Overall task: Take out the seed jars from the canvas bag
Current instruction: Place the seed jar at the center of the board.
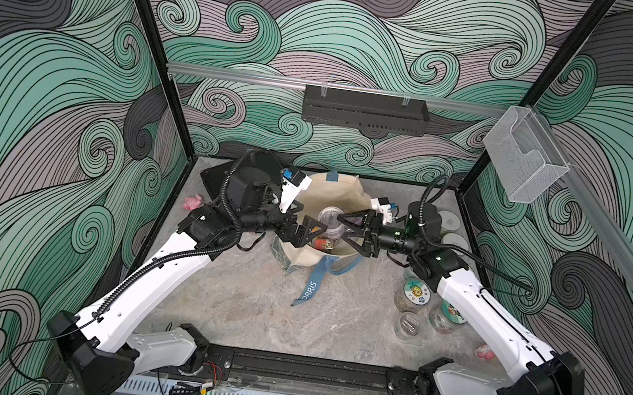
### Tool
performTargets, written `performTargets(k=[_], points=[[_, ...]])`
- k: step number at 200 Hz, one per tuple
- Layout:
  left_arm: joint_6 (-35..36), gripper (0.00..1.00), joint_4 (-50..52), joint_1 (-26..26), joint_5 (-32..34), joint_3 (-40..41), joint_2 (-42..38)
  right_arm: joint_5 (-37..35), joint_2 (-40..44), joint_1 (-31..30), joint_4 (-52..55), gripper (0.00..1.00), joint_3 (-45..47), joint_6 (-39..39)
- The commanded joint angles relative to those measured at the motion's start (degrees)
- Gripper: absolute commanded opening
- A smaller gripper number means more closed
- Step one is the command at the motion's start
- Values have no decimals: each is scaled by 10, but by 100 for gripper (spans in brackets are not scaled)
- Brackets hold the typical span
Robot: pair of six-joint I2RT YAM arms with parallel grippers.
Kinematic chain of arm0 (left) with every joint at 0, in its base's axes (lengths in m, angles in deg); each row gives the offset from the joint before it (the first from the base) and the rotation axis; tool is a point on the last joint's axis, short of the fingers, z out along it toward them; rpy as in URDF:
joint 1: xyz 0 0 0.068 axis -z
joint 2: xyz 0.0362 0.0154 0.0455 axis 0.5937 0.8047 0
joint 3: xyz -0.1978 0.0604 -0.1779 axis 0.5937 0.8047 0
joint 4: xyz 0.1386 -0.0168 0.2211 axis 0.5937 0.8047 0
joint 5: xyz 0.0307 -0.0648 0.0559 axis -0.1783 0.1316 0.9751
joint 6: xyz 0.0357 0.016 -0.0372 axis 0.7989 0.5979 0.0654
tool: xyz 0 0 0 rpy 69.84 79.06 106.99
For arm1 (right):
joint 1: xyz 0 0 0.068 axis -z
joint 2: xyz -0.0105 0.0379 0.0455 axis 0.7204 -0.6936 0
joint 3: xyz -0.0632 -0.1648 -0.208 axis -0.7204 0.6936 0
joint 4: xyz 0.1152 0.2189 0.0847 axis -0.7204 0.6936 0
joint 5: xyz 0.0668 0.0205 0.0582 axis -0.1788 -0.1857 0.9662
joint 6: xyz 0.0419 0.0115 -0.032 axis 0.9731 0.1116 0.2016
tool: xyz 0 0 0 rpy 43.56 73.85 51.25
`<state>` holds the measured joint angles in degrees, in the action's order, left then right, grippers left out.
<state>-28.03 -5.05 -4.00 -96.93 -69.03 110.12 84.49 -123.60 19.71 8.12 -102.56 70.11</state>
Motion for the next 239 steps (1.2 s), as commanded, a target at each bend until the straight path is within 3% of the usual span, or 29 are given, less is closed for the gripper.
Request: performTargets(k=[1, 46, 101, 140, 184, 239], points=[[39, 98, 21, 21, 45, -4, 15, 24, 3, 1, -43, 70, 3, 21], [59, 99, 27, 60, 77, -20, 38, 25, 2, -7, -41, 70, 0, 21], [54, 93, 32, 67, 90, -43, 60, 21, -4, -28, -38, 71, 0, 16], [46, 80, 34, 68, 69, -57, 75, 15, -8, -42, -27, 71, -3, 6], [40, 51, 34, 69, 64, -51, 73, 12, -11, -44, -26, 71, -3, 7], [25, 42, 24, 69, 83, -29, 54, 7, -10, -44, -21, 80, 1, 3]])
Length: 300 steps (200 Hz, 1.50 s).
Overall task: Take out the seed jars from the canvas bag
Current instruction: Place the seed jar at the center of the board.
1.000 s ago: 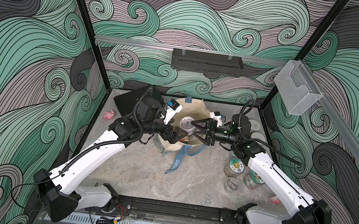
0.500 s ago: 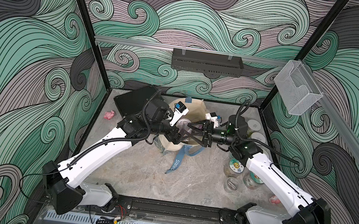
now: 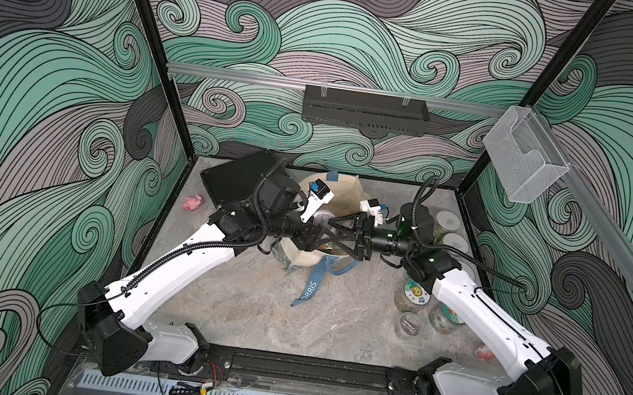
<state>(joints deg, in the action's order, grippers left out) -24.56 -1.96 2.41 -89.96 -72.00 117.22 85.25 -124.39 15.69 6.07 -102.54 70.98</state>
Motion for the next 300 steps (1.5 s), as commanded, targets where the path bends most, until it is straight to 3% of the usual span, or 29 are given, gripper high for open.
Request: performTargets(k=[1, 40, 104, 135, 194, 264, 300], points=[[-10, 42, -7, 5, 14, 1, -18, -1, -2, -3, 0, 81, 1, -7], [-37, 40, 19, 5, 85, 24, -48, -31, 30, 15, 78, 99, 2, -56], [-185, 35, 66, 2, 310, 177, -217, -58, 92, 55, 184, 99, 15, -134], [-258, 30, 88, -16, 387, 240, -236, -57, 105, 63, 192, 99, 32, -145], [-345, 31, 48, -126, 399, 288, -108, -48, 127, 81, 213, 99, 37, -163], [-364, 32, -16, -196, 413, 290, 32, -32, 139, 99, 232, 99, 32, -183], [-365, 34, -28, -231, 372, 287, 63, -27, 137, 101, 232, 99, 36, -186]])
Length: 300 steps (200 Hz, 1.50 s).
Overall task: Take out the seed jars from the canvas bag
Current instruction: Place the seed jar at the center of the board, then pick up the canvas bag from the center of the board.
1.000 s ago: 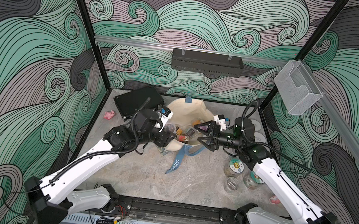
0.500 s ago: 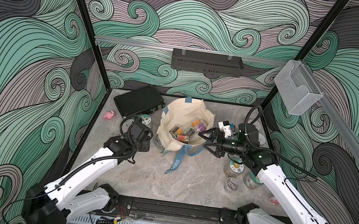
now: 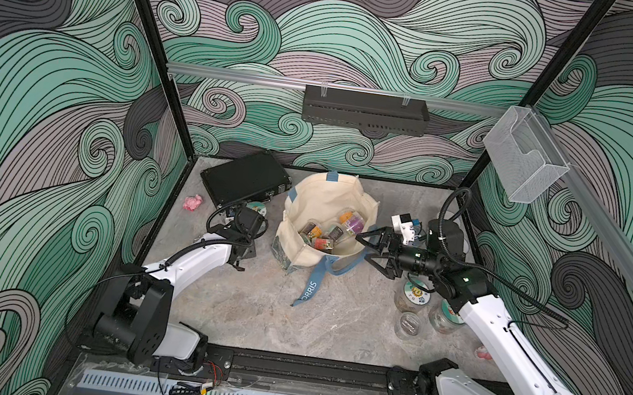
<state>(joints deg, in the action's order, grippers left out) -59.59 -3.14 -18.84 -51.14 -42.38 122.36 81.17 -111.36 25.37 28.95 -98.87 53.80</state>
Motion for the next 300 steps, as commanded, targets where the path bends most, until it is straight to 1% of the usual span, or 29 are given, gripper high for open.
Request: performTargets(k=[1, 9, 19, 40, 62, 91, 94, 120, 154, 172, 188, 204, 225, 242, 274, 283, 300], points=[[-15, 34, -15, -19, -17, -9, 20, 14, 6, 3, 3, 99, -1, -14], [-16, 36, -11, -24, -27, -14, 37, 15, 6, 4, 3, 99, -2, -14], [-19, 42, -8, -30, -36, -20, 49, 15, 5, 4, 3, 99, -2, -14], [-22, 63, -2, -35, -47, -25, 63, 18, 5, 5, 3, 99, -4, -17], [-22, 81, 14, -36, -50, -29, 55, 18, 5, 6, 3, 99, -3, -18], [-20, 93, 53, -36, -61, -40, 19, 18, 5, 7, 3, 99, -5, -21], [-20, 94, 55, -36, -63, -39, -1, 18, 5, 7, 3, 99, -6, -22], [-10, 95, 86, -35, -87, -52, -63, 15, 1, 8, 22, 99, -13, -29], [31, 95, 100, -27, -137, -84, -154, 11, -6, 8, 36, 99, -24, -44], [55, 95, 100, -24, -143, -123, -186, 8, -8, 8, 44, 99, -28, -51], [89, 96, 85, -22, -171, -168, -190, 7, -9, 8, 48, 99, -31, -56], [127, 97, 98, -21, -219, -240, -149, 5, -11, 8, 51, 99, -34, -59], [176, 97, 133, -18, -282, -344, -58, 6, -10, 7, 53, 99, -34, -61], [214, 97, 162, -13, -318, -420, 19, 4, -6, 8, 61, 99, -35, -66], [272, 93, 224, -2, -330, -548, 152, 0, 2, 9, 76, 99, -33, -75], [286, 90, 244, 4, -338, -582, 182, -2, 4, 9, 81, 99, -33, -79], [307, 83, 267, 18, -349, -627, 229, -5, 3, 9, 84, 99, -33, -83]])
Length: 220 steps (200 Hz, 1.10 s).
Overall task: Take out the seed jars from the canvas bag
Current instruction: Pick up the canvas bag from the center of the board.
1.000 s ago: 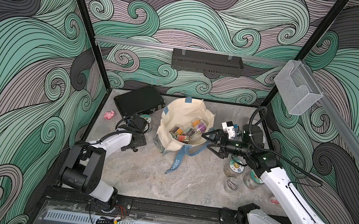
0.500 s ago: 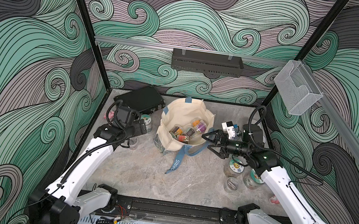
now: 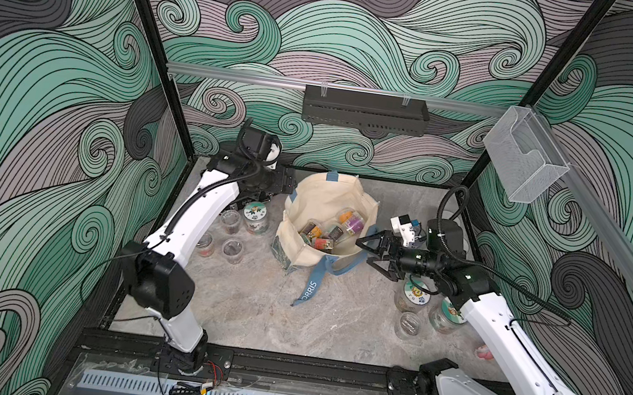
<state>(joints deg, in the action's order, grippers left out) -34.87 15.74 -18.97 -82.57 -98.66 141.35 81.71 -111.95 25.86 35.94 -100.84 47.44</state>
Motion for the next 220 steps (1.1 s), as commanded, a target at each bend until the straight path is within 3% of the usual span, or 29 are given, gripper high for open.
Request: performTargets(k=[1, 11, 43, 61, 86, 128, 178, 220], points=[[61, 82, 80, 20, -34, -66, 41, -11, 9, 4, 14, 99, -14, -20], [77, 74, 95, 32, -24, -90, 63, -12, 7, 5, 16, 98, -15, -21], [95, 33, 124, 67, 1, -123, 98, -15, -4, 5, 26, 96, -26, -33], [98, 21, 112, 87, 8, -108, 86, -18, -8, 5, 32, 95, -32, -41], [108, 18, 79, 115, 15, -68, 59, -23, -16, 5, 39, 94, -39, -52], [122, 2, 8, 153, -1, 14, 4, -34, -30, 5, 35, 92, -46, -55], [152, 1, -72, 210, -4, 107, -50, -56, -47, -2, 17, 85, -49, -53], [161, 1, -75, 219, -13, 119, -48, -112, -85, -33, 3, 81, -47, -70]])
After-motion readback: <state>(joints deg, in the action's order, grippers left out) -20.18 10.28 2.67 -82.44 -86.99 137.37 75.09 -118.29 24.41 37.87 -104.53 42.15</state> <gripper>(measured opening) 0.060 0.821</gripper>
